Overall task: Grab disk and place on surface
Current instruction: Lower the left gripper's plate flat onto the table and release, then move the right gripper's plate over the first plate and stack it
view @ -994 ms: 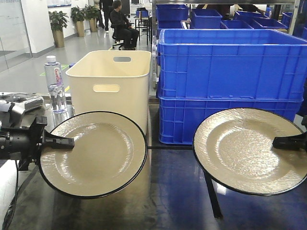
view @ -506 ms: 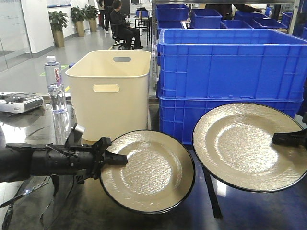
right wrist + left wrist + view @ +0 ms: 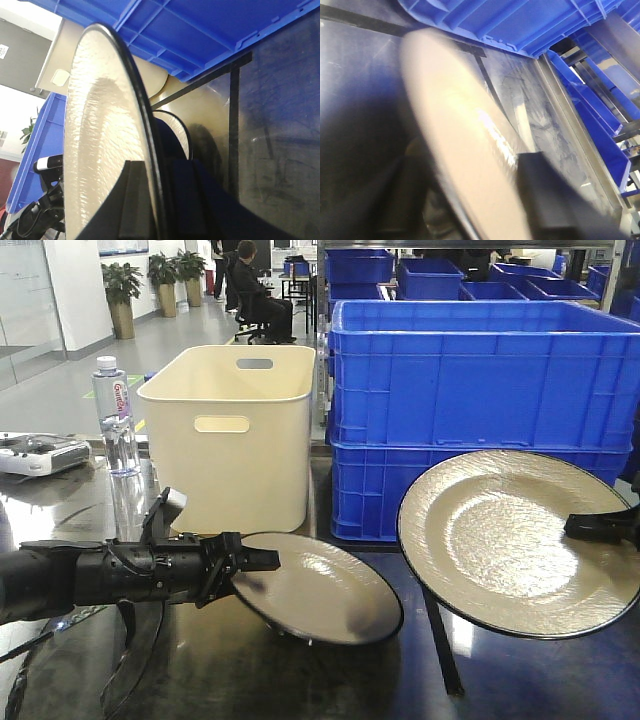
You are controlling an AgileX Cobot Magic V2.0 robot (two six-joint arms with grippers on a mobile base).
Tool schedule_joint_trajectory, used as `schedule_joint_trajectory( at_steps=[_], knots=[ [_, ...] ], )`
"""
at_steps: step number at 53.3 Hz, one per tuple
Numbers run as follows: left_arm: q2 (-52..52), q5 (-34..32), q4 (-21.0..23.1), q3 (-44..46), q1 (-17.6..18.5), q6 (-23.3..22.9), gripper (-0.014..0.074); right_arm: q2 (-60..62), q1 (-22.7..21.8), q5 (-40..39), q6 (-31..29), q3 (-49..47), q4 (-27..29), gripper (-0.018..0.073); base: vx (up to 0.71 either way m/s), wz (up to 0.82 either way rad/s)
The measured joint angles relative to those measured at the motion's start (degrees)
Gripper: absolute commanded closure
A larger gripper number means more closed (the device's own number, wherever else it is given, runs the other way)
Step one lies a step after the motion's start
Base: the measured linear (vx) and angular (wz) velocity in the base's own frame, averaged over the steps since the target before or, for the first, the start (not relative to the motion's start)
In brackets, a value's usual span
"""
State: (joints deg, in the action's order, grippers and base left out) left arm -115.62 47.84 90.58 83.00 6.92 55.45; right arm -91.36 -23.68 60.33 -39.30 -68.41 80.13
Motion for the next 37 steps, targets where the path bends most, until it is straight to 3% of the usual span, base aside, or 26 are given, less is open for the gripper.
schedule_joint_trajectory(
  at_steps=[10, 20, 26, 34, 37],
  knots=[
    [0.0, 1.0, -0.2, 0.0, -4.4, 1.7, 0.0002, 0.0, 0.0, 0.4, 0.0, 0.0, 0.0, 0.0568, 0.00, 0.00],
    [0.0, 6.1, 0.1, 0.0, -12.4, 2.6, 0.0038, 0.0, 1.1, -0.6, 0.0, 0.0, 0.0, 0.0568, 0.00, 0.00],
    [0.5, 11.8, -0.1, 0.0, -16.9, 1.5, 0.0220, 0.0, 4.1, -3.5, 0.0, 0.0, 0.0, 0.0568, 0.00, 0.00],
    [3.0, 18.3, -0.3, 0.0, -22.6, -2.4, 0.0611, 0.0, 11.9, -11.7, 0.0, 0.0, 0.3, 0.0568, 0.00, 0.00],
    [4.4, 18.9, -1.0, 0.0, -24.4, -3.4, 0.0607, -0.1, 15.6, -15.7, 0.0, 0.1, 1.1, 0.0568, 0.00, 0.00]
  ],
)
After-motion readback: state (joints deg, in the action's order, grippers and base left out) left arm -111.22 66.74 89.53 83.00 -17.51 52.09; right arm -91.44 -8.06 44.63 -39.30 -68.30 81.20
